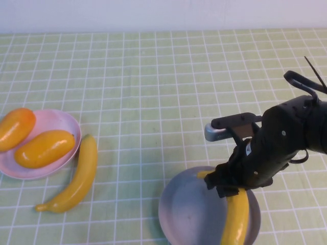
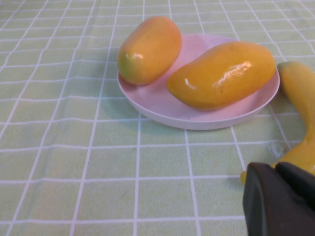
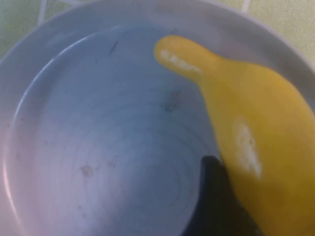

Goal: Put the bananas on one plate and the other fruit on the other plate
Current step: Put another type of fruit in the right plate

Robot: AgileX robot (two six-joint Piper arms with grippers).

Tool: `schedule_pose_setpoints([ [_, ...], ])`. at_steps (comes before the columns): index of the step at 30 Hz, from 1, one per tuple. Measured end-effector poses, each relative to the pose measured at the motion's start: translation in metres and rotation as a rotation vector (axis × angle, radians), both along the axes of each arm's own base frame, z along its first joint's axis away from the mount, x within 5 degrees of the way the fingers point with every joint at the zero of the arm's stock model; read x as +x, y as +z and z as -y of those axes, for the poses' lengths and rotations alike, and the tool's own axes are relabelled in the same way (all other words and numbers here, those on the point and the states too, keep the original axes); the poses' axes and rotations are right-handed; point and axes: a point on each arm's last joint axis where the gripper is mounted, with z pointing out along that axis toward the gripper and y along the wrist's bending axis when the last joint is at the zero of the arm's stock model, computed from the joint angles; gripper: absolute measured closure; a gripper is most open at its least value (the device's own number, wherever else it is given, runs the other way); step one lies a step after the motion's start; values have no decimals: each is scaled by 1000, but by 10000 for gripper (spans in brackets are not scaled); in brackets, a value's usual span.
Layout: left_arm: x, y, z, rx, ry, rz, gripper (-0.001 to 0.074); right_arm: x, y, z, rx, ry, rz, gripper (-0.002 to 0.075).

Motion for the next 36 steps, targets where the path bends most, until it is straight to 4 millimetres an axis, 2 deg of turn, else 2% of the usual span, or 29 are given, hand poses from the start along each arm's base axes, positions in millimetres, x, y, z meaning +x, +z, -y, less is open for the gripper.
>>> schedule_pose_setpoints([
  [5, 0, 0, 0, 0, 0, 0, 734, 2, 4, -1, 2, -1, 2, 245],
  [11, 0, 0, 0, 0, 0, 0, 734, 7, 41, -12, 69, -33, 59, 223],
  [13, 0, 0, 0, 0, 0, 0, 734, 8, 57, -25, 109, -13, 101, 230],
  [15, 0, 0, 0, 0, 0, 0, 734, 8, 68, -46, 167, 15, 135, 237],
  [18, 0, 0, 0, 0, 0, 0, 734, 10, 72, -84, 245, 57, 153, 241],
  [24, 0, 0, 0, 0, 0, 0, 734, 22, 55, -152, 324, 110, 135, 242],
  [27, 0, 0, 0, 0, 0, 0, 734, 31, 44, -178, 342, 119, 136, 242],
  [31, 0, 0, 0, 0, 0, 0, 734, 43, 27, -202, 357, 122, 135, 242],
  [36, 0, 0, 0, 0, 0, 0, 734, 50, 7, -219, 343, 133, 112, 242],
])
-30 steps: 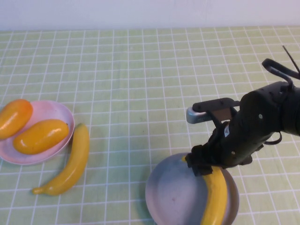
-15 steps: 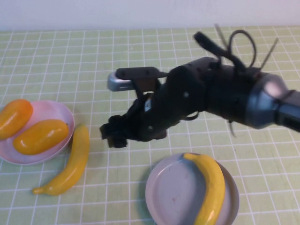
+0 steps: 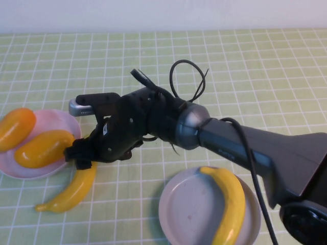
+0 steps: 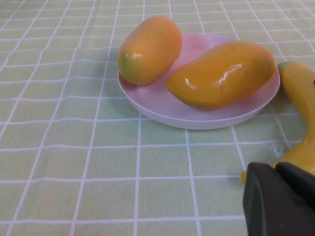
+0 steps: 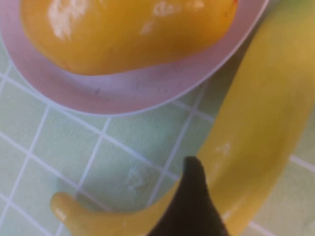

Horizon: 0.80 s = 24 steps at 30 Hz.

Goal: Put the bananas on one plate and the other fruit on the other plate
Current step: Put another type of fruit in the right plate

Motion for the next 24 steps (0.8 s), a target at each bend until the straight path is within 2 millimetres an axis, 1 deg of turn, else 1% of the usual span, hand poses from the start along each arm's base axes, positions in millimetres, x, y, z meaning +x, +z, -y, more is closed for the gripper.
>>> schedule_pose_setpoints([
  [6, 0, 0, 0, 0, 0, 0, 734, 7, -21, -9, -20, 3, -19, 242],
  [10, 0, 0, 0, 0, 0, 0, 734, 8, -25, -10, -31, 7, -22, 243],
  [13, 0, 0, 0, 0, 0, 0, 734, 7, -24, -9, -45, 13, -25, 264],
  [14, 0, 0, 0, 0, 0, 0, 734, 7, -24, -8, -55, 18, -29, 288],
  [17, 0, 0, 0, 0, 0, 0, 734, 6, -25, -8, -70, 40, -24, 399],
  [21, 0, 0, 0, 0, 0, 0, 734, 6, -23, -7, -77, 55, -17, 400],
  [24, 0, 0, 0, 0, 0, 0, 734, 3, -10, -2, -102, 70, 0, 400],
])
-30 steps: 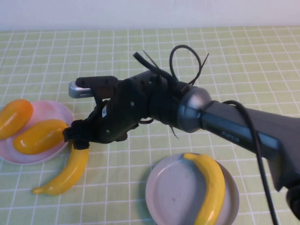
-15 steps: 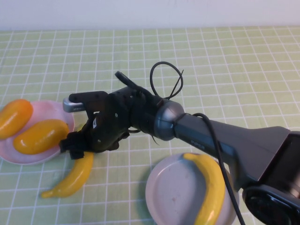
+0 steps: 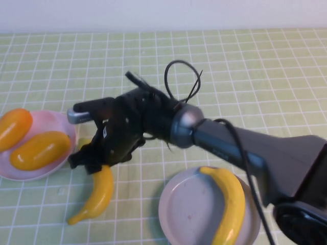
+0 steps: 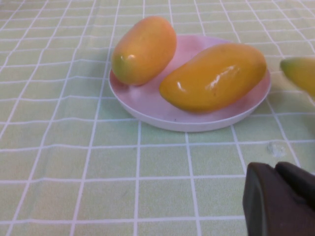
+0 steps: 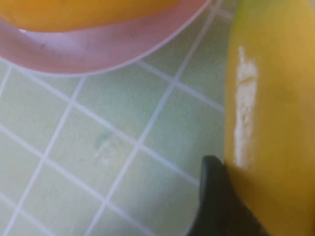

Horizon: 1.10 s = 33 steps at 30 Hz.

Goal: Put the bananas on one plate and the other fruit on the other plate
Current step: Put another type of fruit in the right plate

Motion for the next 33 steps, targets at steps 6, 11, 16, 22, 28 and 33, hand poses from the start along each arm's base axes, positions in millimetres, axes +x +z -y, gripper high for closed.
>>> schedule_pose_setpoints([
  [6, 0, 0, 0, 0, 0, 0, 734, -12, 64, 38, -73, -7, 73, 400],
  [11, 0, 0, 0, 0, 0, 0, 734, -30, 89, 100, -112, -99, 81, 400],
  [16, 0, 0, 0, 0, 0, 0, 734, -47, 67, 146, -174, -161, 18, 400],
  [22, 0, 0, 0, 0, 0, 0, 734, -53, 37, 163, -238, -180, -37, 400],
  [28, 0, 0, 0, 0, 0, 0, 735, -55, 30, 164, -248, -152, -29, 400],
  [33, 0, 0, 0, 0, 0, 0, 735, -55, 26, 164, -259, -149, -42, 376],
])
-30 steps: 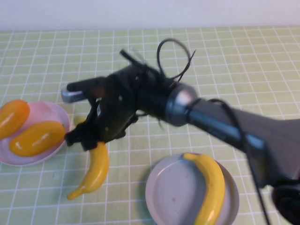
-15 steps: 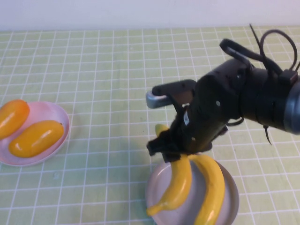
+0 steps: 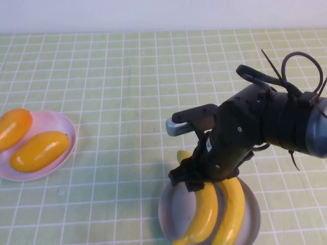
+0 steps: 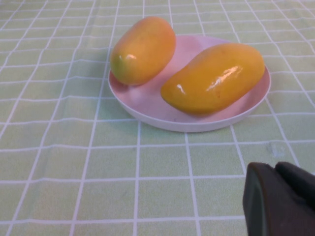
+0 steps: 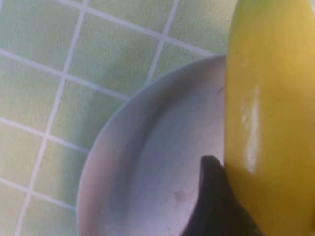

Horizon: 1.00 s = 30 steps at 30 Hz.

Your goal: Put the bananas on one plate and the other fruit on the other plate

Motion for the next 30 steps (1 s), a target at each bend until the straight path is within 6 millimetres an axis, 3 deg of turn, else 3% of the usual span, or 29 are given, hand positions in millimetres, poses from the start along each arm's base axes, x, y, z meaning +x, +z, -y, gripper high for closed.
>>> schedule_pose_setpoints([
  [10, 0, 0, 0, 0, 0, 0, 735, -3, 9, 1, 24, -35, -1, 335],
  [15, 0, 0, 0, 0, 0, 0, 735, -29, 39, 18, 87, -17, 71, 474],
  [19, 0, 0, 0, 0, 0, 0, 735, -65, 59, 53, 150, -4, 158, 660],
  [21, 0, 0, 0, 0, 0, 0, 735, -83, 63, 73, 151, 4, 186, 707],
  [30, 0, 0, 0, 0, 0, 0, 735, -158, 101, 153, 283, 47, 399, 739],
])
